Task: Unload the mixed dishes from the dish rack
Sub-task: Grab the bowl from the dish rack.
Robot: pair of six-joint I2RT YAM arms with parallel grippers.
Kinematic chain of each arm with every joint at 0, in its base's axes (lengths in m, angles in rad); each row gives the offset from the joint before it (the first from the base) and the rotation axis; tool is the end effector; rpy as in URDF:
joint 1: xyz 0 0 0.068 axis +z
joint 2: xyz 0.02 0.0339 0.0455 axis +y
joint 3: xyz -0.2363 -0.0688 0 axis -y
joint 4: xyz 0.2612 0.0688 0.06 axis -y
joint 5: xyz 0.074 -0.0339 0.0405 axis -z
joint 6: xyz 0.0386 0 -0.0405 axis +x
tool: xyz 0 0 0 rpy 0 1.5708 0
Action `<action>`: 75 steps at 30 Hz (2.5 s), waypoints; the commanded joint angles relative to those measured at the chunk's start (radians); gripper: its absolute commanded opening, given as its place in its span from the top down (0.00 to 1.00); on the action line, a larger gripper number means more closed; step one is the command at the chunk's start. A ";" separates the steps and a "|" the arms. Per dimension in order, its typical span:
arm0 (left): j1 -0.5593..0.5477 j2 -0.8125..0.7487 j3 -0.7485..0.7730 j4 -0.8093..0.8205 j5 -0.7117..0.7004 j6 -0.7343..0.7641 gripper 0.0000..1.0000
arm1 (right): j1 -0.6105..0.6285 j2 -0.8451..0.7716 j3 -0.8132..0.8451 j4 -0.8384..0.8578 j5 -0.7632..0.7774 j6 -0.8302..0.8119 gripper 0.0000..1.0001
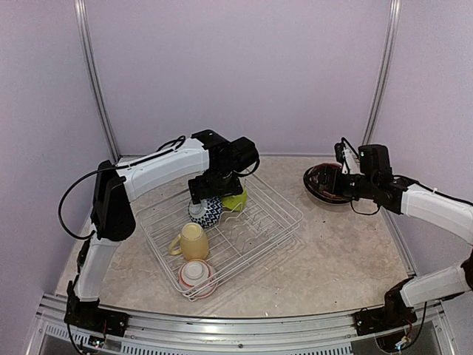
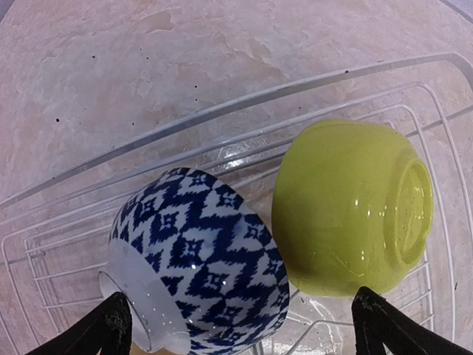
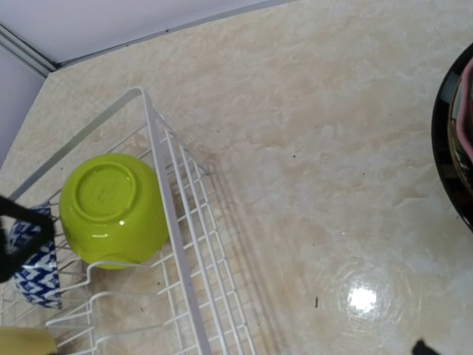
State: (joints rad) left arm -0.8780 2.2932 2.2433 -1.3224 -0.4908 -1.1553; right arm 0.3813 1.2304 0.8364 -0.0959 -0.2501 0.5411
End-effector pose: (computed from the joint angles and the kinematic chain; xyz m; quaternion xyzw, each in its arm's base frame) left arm 0.3087 -0.3434 0.2318 -0.1572 0.9527 0.0455 0.2561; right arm 0.2783 0.1219 0.2390 0.0039 0.8532 0.3230 0.4096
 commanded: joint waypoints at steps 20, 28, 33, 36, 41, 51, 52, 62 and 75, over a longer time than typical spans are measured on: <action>-0.014 0.079 -0.038 -0.190 -0.122 -0.011 0.03 | 0.012 -0.030 -0.033 0.037 -0.010 0.010 0.00; -0.005 0.049 -0.086 -0.147 -0.115 0.042 0.08 | 0.012 -0.031 -0.046 0.058 -0.028 0.029 0.00; -0.004 0.024 -0.116 -0.113 -0.115 0.069 0.19 | 0.012 -0.041 -0.046 0.055 -0.026 0.031 0.00; -0.005 0.002 -0.134 -0.091 -0.117 0.088 0.25 | 0.012 -0.042 -0.046 0.054 -0.026 0.032 0.00; -0.007 -0.049 -0.189 -0.038 -0.112 0.126 0.32 | 0.011 -0.038 -0.045 0.047 -0.025 0.033 0.00; -0.007 -0.145 -0.252 -0.004 -0.098 0.194 0.42 | 0.016 -0.016 -0.038 0.048 -0.015 0.041 0.00; -0.007 -0.165 -0.263 0.000 -0.097 0.200 0.43 | 0.018 -0.012 -0.035 0.049 -0.012 0.041 0.00; 0.002 -0.387 -0.409 0.168 0.012 0.350 0.47 | 0.077 0.058 0.024 0.026 0.029 0.037 0.00; 0.188 -0.738 -0.694 0.564 0.606 0.454 0.51 | 0.225 0.205 0.171 0.038 0.062 0.051 0.00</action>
State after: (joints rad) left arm -0.7410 1.6650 1.6226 -0.9756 -0.1440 -0.7528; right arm 0.5640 1.3930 0.9665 -0.0620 -0.1986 0.5758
